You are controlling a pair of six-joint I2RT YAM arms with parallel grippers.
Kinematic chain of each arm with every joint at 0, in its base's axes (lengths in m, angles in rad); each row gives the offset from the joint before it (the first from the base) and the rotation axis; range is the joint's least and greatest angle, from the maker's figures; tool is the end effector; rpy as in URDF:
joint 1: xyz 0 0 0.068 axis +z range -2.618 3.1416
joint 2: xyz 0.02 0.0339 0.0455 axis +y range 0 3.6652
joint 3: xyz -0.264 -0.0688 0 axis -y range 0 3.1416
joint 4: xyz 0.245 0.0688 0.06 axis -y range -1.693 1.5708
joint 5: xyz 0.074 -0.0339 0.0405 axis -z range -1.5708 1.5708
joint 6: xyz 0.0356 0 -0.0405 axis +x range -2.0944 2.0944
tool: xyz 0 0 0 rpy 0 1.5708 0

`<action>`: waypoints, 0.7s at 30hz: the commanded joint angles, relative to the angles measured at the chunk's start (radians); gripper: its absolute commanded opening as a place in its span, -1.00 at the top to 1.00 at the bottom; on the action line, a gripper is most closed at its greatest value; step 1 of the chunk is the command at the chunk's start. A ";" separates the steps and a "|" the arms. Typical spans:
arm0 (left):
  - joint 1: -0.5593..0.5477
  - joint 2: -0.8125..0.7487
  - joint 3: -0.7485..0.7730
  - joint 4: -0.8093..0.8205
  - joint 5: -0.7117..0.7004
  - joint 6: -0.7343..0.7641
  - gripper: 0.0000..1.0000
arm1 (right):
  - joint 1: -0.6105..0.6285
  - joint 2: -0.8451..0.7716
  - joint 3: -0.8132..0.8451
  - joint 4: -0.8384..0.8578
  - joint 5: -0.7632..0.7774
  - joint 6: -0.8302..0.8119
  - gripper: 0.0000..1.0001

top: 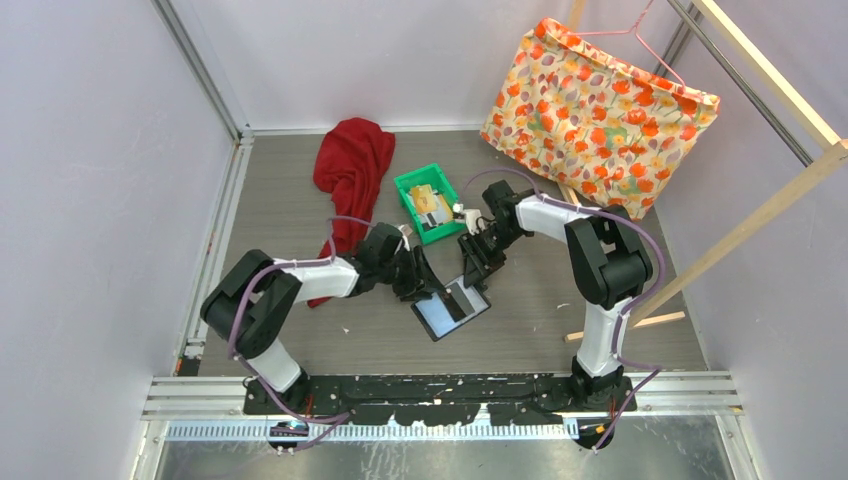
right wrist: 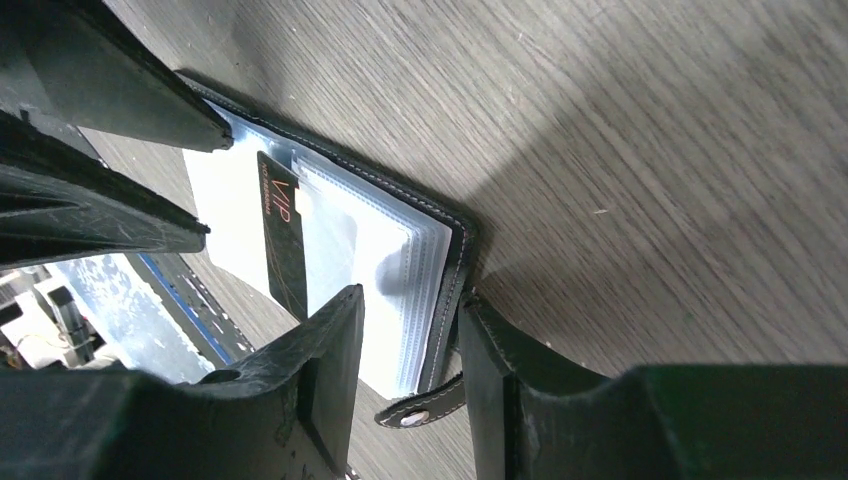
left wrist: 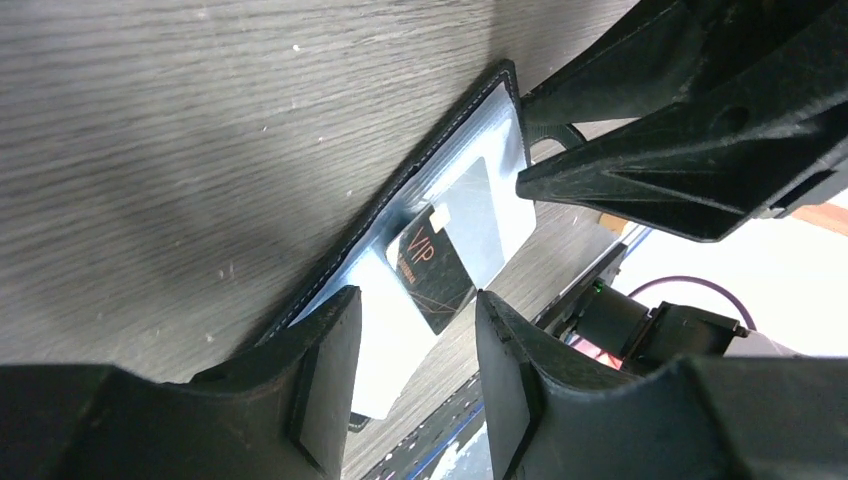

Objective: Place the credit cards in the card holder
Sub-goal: Insert the credit card into the card holder.

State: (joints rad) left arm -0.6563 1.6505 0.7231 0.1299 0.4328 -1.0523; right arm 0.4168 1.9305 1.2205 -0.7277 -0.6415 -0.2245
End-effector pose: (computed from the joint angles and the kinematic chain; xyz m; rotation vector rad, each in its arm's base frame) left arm 0.2367 -0.2011 0.1406 -0.2927 2.6815 -1.2128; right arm 0.3127 0.1618 0.1448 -0.9799 2.7457 0.9824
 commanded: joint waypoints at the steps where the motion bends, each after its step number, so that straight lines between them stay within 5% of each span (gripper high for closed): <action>1: 0.001 -0.114 0.031 -0.098 -0.072 0.062 0.06 | 0.000 -0.025 -0.024 0.062 0.000 0.071 0.09; 10: -0.046 -0.263 -0.070 -0.027 -0.114 -0.078 0.15 | -0.011 -0.081 -0.094 0.167 0.015 0.219 0.09; 21: -0.197 -0.186 -0.099 -0.003 -0.294 -0.249 0.15 | -0.010 -0.052 -0.068 0.117 0.027 0.157 0.12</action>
State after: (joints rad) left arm -0.8265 1.4456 0.6277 0.0971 0.2298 -1.2278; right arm 0.4046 1.8843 1.1378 -0.6044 -0.6441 -0.0376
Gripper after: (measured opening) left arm 0.426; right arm 0.446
